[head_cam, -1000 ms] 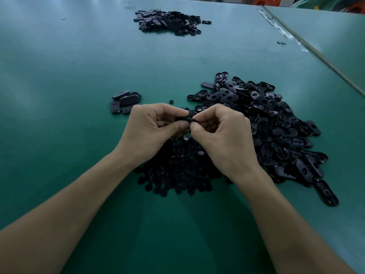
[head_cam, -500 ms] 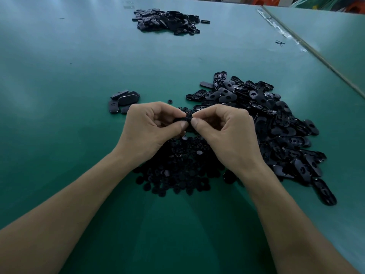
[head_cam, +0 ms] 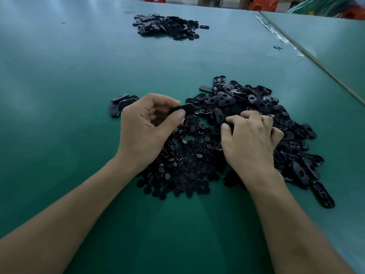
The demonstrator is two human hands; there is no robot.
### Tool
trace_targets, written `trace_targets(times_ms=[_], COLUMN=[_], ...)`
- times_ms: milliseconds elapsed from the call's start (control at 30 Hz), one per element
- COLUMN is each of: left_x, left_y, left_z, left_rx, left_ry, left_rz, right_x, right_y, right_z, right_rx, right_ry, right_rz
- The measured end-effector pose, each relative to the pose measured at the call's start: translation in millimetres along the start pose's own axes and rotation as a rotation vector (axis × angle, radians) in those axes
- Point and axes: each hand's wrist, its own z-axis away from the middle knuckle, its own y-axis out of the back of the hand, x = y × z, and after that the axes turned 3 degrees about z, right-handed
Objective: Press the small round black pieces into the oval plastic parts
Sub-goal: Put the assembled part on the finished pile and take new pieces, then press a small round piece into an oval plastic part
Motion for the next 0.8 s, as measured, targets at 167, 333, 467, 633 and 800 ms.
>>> trace_targets(times_ms=[167, 333, 467, 633, 800], left_x=[3.2, 0.4, -4.7, -9.3, -21.7], left_y=[4.1, 13.2, 17.1, 26.7, 53.2], left_z=[-7.2, -16.5, -18.2, -25.9, -30.3], left_rx=[0.052, 0.141, 0.223, 0.3, 0.252], left_ry=[0.03, 0.141, 0.21, 0.185, 0.281], left_rz=[-0.033, 0.042, 0.054, -0.131, -0.596], right_x=[-4.4, -5.9, -6.6, -7.5, -8.6], right_y=[-0.2, -0.9, 0.3, -1.2, 0.1], right_z=[-2.9, -4.9, -4.5, -3.1, -2.1], right_rx=[0.05, -0.02, 0.012, 0.051, 0.072], right_ry=[-0.03, 0.005, 0.006, 0.017, -0.003], right_rz=[-0.012, 0.023, -0.011, -0.01, -0.018])
